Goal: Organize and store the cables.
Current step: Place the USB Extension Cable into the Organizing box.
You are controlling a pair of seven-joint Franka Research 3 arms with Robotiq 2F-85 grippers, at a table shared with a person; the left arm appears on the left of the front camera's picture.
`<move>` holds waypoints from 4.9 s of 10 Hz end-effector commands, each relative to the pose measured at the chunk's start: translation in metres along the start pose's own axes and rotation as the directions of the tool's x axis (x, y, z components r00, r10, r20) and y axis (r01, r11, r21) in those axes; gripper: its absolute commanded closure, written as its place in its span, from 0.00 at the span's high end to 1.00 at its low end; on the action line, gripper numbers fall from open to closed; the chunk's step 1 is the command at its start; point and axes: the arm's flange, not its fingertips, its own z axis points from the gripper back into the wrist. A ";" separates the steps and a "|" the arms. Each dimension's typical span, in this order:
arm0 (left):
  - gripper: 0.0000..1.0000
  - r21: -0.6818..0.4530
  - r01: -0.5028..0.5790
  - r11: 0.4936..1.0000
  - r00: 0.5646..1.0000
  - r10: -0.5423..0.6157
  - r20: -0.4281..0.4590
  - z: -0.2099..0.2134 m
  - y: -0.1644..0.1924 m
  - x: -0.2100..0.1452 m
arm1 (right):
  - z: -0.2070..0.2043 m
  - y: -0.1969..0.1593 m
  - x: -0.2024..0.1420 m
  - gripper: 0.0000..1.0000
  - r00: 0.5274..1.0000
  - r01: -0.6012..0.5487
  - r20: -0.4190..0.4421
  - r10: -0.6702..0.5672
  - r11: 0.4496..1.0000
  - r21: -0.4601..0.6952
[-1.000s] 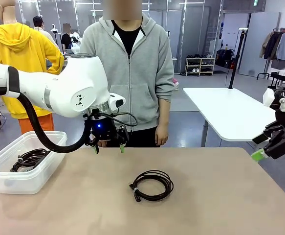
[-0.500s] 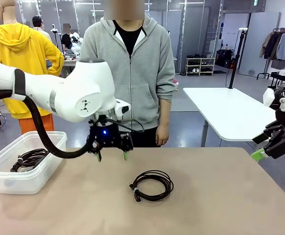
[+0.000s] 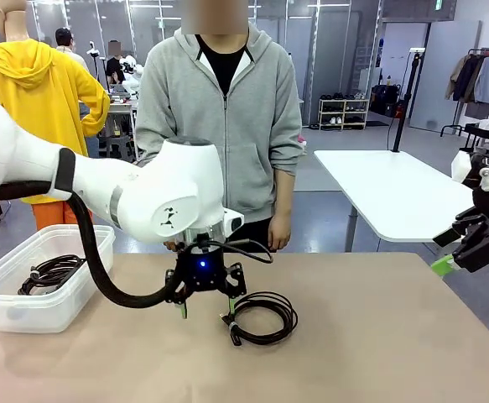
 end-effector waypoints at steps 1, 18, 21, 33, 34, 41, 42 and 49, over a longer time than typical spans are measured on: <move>1.00 -0.006 -0.062 0.998 0.998 0.062 -0.013 -0.019 -0.021 0.021 | 0.001 -0.001 0.005 1.00 0.999 0.034 -0.001 -0.034 0.999 0.006; 0.00 0.077 -0.208 0.975 0.968 0.216 -0.129 -0.083 -0.055 0.061 | 0.001 -0.001 0.005 1.00 0.999 0.034 -0.001 -0.034 0.999 0.006; 0.00 0.075 -0.194 0.978 0.974 0.201 -0.103 -0.082 -0.051 0.065 | 0.001 -0.001 0.005 1.00 0.999 0.034 -0.001 -0.034 0.999 0.006; 0.04 0.137 0.214 0.967 0.976 -0.218 0.015 0.054 -0.051 0.071 | 0.001 -0.001 0.005 1.00 0.999 0.034 -0.001 -0.034 0.999 0.006; 0.04 0.137 0.214 0.967 0.976 -0.218 0.015 0.054 -0.051 0.071 | 0.001 -0.001 0.005 1.00 0.999 0.034 -0.001 -0.034 0.999 0.006; 0.14 0.079 0.341 0.937 0.940 -0.339 -0.033 0.132 0.071 0.094 | 0.001 -0.001 0.005 1.00 0.999 0.034 -0.001 -0.034 0.999 0.006; 0.14 0.040 0.326 0.945 0.945 -0.326 -0.012 0.145 0.101 0.094 | 0.001 -0.001 0.005 1.00 0.999 0.034 -0.001 -0.034 0.999 0.006; 0.14 0.064 0.293 0.954 0.935 -0.300 0.188 0.145 0.345 0.136 | 0.001 -0.001 0.005 1.00 0.999 0.034 -0.001 -0.034 0.999 0.006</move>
